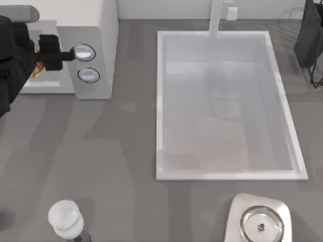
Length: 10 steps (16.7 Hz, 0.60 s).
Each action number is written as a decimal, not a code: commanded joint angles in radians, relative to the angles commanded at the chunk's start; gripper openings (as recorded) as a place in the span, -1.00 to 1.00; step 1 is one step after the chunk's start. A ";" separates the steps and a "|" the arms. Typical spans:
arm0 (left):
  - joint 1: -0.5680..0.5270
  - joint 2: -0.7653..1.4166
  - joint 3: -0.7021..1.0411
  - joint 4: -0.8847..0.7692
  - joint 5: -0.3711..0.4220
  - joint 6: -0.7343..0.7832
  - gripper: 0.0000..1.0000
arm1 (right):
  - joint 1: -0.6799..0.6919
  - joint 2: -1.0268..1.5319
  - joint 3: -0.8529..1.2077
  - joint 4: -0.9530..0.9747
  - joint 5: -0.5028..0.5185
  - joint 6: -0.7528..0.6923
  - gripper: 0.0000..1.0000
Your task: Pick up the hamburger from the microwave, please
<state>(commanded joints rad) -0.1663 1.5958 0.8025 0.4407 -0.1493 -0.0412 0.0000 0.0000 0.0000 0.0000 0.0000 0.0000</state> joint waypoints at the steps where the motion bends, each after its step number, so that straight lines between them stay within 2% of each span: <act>1: -0.019 -0.026 -0.020 -0.005 -0.005 -0.003 -1.00 | 0.000 0.000 0.000 0.000 0.000 0.000 1.00; 7: -0.029 -0.036 -0.037 -0.007 -0.008 -0.004 -1.00 | 0.000 0.000 0.000 0.000 0.000 0.000 1.00; 10: -0.030 0.030 -0.052 0.062 -0.008 -0.004 -1.00 | 0.000 0.000 0.000 0.000 0.000 0.000 1.00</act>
<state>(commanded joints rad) -0.1966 1.6259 0.7505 0.5030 -0.1576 -0.0455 0.0000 0.0000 0.0000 0.0000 0.0000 0.0000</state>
